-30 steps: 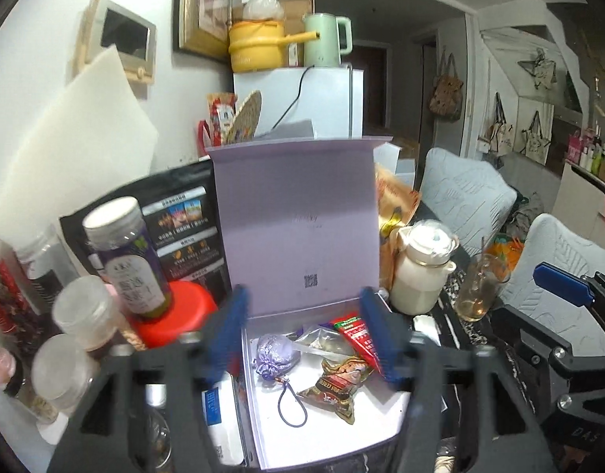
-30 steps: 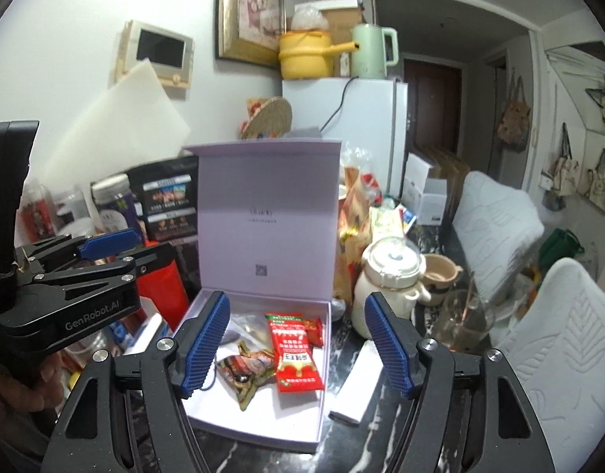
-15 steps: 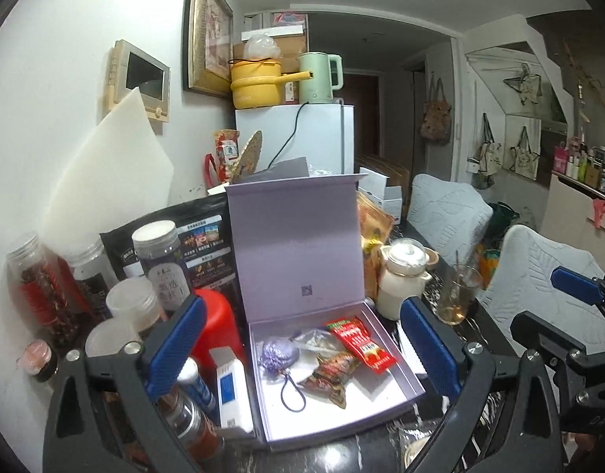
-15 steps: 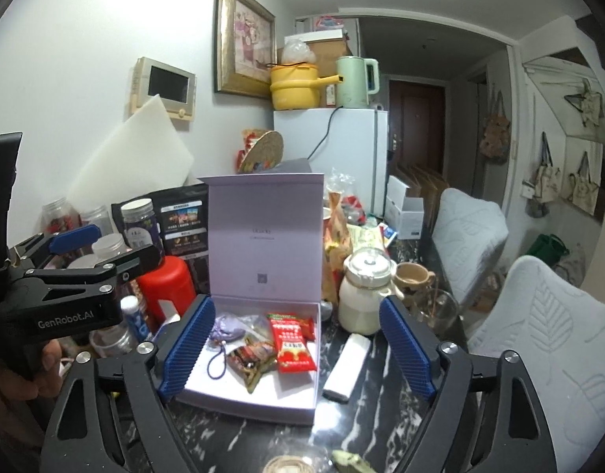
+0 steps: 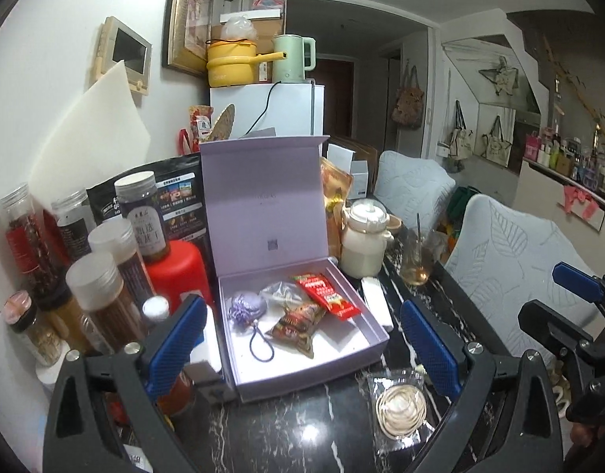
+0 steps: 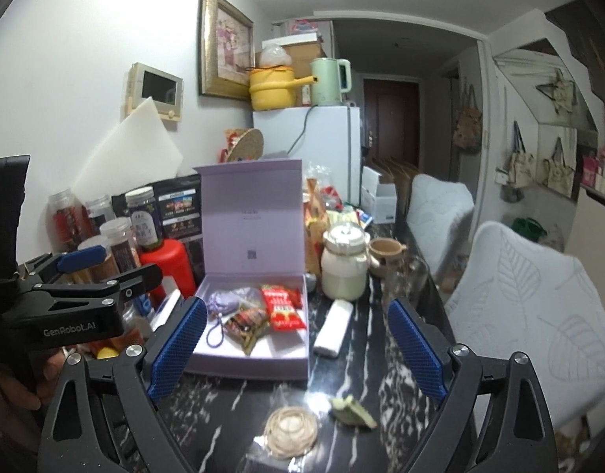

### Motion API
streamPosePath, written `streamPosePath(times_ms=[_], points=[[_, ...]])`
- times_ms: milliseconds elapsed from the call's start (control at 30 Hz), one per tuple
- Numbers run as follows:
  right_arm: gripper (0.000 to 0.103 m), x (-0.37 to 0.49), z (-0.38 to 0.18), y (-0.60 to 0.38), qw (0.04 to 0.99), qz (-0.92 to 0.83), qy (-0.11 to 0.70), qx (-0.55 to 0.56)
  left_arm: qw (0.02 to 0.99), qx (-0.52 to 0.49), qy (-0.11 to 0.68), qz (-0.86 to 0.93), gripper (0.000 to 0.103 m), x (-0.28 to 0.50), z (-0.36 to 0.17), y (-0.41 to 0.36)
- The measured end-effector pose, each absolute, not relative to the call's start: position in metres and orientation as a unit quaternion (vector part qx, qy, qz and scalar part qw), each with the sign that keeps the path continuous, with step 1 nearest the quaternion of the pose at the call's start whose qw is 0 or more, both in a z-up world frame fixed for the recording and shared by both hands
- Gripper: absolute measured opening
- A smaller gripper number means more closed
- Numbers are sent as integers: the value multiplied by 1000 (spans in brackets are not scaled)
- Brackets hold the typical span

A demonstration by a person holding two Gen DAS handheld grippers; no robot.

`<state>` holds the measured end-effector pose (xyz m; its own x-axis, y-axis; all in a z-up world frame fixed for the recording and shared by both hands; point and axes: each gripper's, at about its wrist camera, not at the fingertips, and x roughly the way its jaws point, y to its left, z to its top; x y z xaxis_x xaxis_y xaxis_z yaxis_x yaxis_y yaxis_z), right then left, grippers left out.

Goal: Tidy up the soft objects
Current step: 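Lift both grippers out of the box and move toward the cord bag, then grasp the clear zip bag of white cord with the left gripper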

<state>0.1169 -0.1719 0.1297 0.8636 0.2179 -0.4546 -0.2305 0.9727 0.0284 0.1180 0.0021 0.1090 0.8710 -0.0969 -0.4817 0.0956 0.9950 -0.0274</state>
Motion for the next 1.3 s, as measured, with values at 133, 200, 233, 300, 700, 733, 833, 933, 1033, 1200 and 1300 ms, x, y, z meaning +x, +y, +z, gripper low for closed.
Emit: streamPosePath(times_ms=[133, 200, 233, 300, 700, 733, 833, 933, 1033, 1200, 1300], points=[[94, 106, 117, -174, 962, 108, 249, -7, 963, 1, 260, -62, 100, 106, 97, 0], [94, 101, 111, -174, 961, 105, 257, -2, 962, 2, 264, -65, 100, 102, 92, 0], [94, 98, 106, -174, 959, 105, 262, 1, 961, 3, 267, -66, 100, 99, 89, -1], [94, 95, 100, -175, 957, 102, 270, 5, 959, 3, 274, -69, 100, 96, 83, -1], [94, 82, 52, -181, 946, 85, 313, 23, 946, -4, 315, -77, 100, 92, 42, -3], [94, 82, 48, -182, 945, 84, 315, 23, 944, -5, 320, -79, 100, 92, 38, -3], [94, 82, 33, -184, 941, 80, 328, 29, 938, -8, 337, -85, 100, 95, 26, -4], [94, 84, 18, -186, 935, 79, 343, 35, 934, -10, 346, -87, 100, 96, 15, -4], [94, 88, 3, -187, 930, 81, 357, 38, 932, -5, 352, -89, 100, 95, 4, -5], [94, 99, -19, -185, 921, 87, 377, 43, 925, -5, 368, -93, 100, 100, -12, -4], [94, 107, -28, -181, 917, 91, 387, 38, 920, -11, 379, -98, 100, 106, -21, -3]])
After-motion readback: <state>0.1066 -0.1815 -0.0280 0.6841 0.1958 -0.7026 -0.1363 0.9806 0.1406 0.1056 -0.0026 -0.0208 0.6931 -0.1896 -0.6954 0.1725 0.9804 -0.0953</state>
